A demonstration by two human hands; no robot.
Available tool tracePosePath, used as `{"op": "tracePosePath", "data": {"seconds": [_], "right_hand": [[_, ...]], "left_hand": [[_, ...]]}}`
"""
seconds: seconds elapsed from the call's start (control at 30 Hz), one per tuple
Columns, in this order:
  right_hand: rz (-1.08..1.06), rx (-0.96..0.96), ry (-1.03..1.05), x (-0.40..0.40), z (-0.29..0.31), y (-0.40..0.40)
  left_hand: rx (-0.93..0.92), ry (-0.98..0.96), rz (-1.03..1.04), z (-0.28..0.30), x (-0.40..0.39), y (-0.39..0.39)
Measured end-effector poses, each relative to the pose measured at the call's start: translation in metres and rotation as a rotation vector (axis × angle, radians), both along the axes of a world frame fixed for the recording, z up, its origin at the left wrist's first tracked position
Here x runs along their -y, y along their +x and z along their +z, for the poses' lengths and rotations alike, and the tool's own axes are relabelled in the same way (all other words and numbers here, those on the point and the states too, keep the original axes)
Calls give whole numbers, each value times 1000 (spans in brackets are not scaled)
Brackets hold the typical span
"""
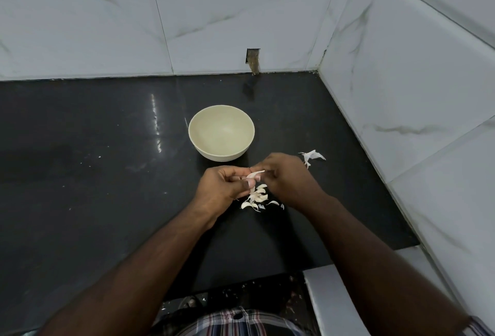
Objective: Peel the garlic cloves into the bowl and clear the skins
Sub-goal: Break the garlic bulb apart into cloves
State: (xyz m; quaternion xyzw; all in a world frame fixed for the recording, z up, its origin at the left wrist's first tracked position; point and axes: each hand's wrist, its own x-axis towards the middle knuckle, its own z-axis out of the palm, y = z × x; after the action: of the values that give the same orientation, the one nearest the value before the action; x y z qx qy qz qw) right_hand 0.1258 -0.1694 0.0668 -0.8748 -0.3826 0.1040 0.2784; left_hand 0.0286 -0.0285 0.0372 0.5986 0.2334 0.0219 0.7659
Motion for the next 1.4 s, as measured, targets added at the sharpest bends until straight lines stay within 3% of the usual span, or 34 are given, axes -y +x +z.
{"op": "tracePosePath", "data": {"seconds": [0.2, 0.47, 0.7, 0.77, 0.87, 1.0, 1.2, 1.33, 1.4], "right_hand": [[-168, -195, 219, -1, -11, -5], [-168, -169, 285, 0, -11, -6], [-383, -758, 500, -4, -3, -11], [-444, -825, 556, -3, 1, -9], [-496, -721, 490, 5, -1, 3], [-469, -288, 179, 23, -3, 19], [-358, -64, 20, 22, 1, 17], [-255, -327, 171, 5, 6, -10], [-218, -314, 178, -4, 2, -22]], "left_hand": [[-35, -59, -1, 4, -7, -3], [-80, -231, 8, 9, -8, -5], [-64, -211, 50, 11, -3, -3], [-78, -236, 78, 10, -5, -3], [-86, -333, 81, 8, -8, -5], [-80, -468, 48, 8, -10, -6], [-99, -492, 49, 9, -11, -5], [-87, -477, 58, 9, -11, -2], [-78, -467, 57, 9, -10, -2]]}}
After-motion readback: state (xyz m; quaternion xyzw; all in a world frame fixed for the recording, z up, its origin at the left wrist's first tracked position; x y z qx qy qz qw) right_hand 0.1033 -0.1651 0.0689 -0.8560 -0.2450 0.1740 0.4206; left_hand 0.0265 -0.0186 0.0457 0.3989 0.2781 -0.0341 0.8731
